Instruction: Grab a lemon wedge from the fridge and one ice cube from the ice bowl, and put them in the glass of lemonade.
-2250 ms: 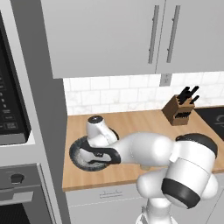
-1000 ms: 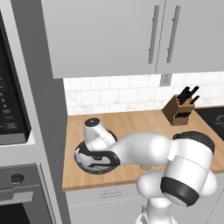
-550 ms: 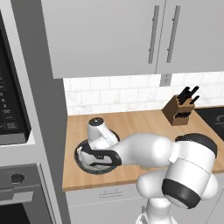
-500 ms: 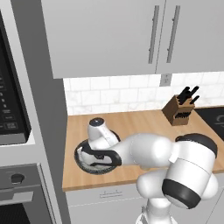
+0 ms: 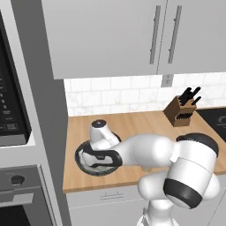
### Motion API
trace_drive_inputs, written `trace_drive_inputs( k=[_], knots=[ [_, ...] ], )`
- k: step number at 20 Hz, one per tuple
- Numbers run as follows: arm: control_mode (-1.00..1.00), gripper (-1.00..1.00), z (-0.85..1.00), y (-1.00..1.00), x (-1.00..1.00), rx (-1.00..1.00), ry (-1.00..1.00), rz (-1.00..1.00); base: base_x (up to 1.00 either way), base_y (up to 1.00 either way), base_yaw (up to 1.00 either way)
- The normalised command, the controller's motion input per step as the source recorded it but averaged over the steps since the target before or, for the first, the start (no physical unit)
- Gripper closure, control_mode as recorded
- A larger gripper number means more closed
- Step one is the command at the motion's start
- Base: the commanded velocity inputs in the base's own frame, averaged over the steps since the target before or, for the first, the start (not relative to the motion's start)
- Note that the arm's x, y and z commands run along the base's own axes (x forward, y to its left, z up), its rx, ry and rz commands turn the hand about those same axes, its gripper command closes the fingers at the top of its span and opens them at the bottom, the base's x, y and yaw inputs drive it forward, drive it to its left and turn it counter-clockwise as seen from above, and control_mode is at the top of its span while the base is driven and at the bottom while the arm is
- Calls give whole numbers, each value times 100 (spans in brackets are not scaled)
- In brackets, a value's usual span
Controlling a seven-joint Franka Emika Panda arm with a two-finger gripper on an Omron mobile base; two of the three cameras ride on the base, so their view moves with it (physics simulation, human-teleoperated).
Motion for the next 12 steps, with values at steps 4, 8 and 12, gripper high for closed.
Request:
trace_drive_inputs(
  k=[4, 8, 12],
  knots=[
    [-100, -100, -13, 3, -6, 0, 2, 0, 0, 0, 0],
    [-100, -100, 0, 0, -28, 0, 0, -3, 0, 0, 0],
    [-100, -100, -9, 0, 0, 0, 1, 0, 0, 0, 0]
  ],
)
